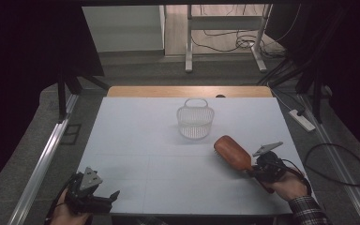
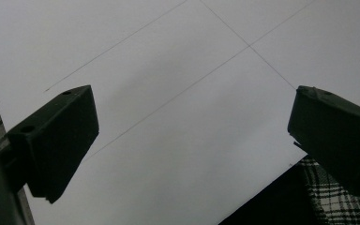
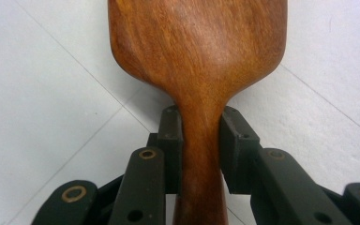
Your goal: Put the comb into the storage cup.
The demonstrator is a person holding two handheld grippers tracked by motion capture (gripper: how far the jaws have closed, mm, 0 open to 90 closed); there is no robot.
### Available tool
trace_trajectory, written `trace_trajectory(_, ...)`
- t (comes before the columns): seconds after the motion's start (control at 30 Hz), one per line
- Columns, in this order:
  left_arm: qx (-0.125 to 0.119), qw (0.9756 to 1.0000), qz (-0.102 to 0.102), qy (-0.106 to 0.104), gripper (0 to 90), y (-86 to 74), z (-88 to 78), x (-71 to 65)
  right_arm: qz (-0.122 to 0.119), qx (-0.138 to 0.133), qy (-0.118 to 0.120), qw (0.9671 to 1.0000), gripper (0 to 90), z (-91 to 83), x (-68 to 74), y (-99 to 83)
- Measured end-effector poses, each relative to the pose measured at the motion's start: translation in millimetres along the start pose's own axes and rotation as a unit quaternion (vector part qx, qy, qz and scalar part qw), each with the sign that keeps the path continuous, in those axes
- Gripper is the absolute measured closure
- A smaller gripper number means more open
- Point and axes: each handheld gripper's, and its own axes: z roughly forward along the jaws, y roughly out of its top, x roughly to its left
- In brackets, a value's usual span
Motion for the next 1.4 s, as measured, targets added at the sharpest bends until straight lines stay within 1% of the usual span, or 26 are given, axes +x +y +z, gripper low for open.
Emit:
trace_trajectory(0.1, -0.006, 0.9999, -0.009, -0.002, 1.8, -0.5, -0.7, 1.4, 0.003, -0.009, -0.002, 1.0000, 72.4, -2.3, 1.1, 0.4)
trace_trajectory(0.2, -0.008, 0.9999, -0.014, -0.003, 0.9, -0.8, -1.1, 2.4, 0.004, -0.019, -0.003, 0.9998, 72.4, -5.0, 1.1, 0.6)
trace_trajectory(0.37, -0.016, 0.9995, -0.026, -0.011, 0.5, -1.4, -2.0, 4.8, 0.006, -0.036, -0.005, 0.9993, 72.4, -9.6, 2.5, 1.1)
trace_trajectory(0.47, -0.018, 0.9993, -0.030, -0.013, 0.2, -1.5, -2.5, 6.0, 0.007, -0.046, -0.007, 0.9989, 72.4, -12.9, 4.2, 2.0)
trace_trajectory(0.53, -0.018, 0.9992, -0.031, -0.016, 0.0, -1.5, -2.6, 6.6, 0.008, -0.056, -0.003, 0.9984, 72.4, -14.8, 4.7, 2.8)
trace_trajectory(0.7, -0.019, 0.9981, -0.050, -0.029, 0.0, -1.4, -2.4, 11.7, 0.008, -0.068, -0.004, 0.9977, 72.3, -19.1, 7.1, 4.7)
trace_trajectory(0.8, -0.029, 0.9976, -0.052, -0.034, 0.0, -0.2, -2.3, 13.7, 0.005, -0.078, -0.004, 0.9970, 72.3, -22.2, 9.1, 6.3)
trace_trajectory(0.87, -0.036, 0.9970, -0.054, -0.043, 0.0, 1.6, -1.6, 14.4, 0.006, -0.086, -0.002, 0.9963, 72.3, -23.9, 10.1, 7.6)
trace_trajectory(0.97, -0.046, 0.9959, -0.052, -0.058, 0.0, 4.9, -0.1, 14.7, 0.004, -0.094, -0.002, 0.9955, 72.3, -26.3, 12.1, 10.5)
trace_trajectory(1.07, -0.059, 0.9937, -0.055, -0.078, 0.3, 8.2, 1.1, 16.4, 0.001, -0.103, -0.003, 0.9946, 72.3, -28.5, 14.8, 14.0)
trace_trajectory(1.13, -0.067, 0.9925, -0.058, -0.084, 0.3, 10.2, 1.8, 17.7, 0.002, -0.109, -0.001, 0.9941, 72.3, -30.0, 16.6, 16.4)
trace_trajectory(1.23, -0.081, 0.9899, -0.065, -0.097, 0.1, 13.3, 3.1, 18.8, -0.002, -0.119, 0.000, 0.9929, 72.3, -31.8, 19.9, 19.8)
trace_trajectory(1.3, -0.085, 0.9893, -0.067, -0.098, 0.0, 16.1, 3.7, 18.3, -0.004, -0.122, 0.000, 0.9925, 72.3, -33.1, 22.2, 21.9)
trace_trajectory(1.4, -0.085, 0.9888, -0.066, -0.103, 0.0, 21.9, 4.8, 16.6, -0.008, -0.131, 0.001, 0.9914, 72.2, -34.5, 26.4, 25.0)
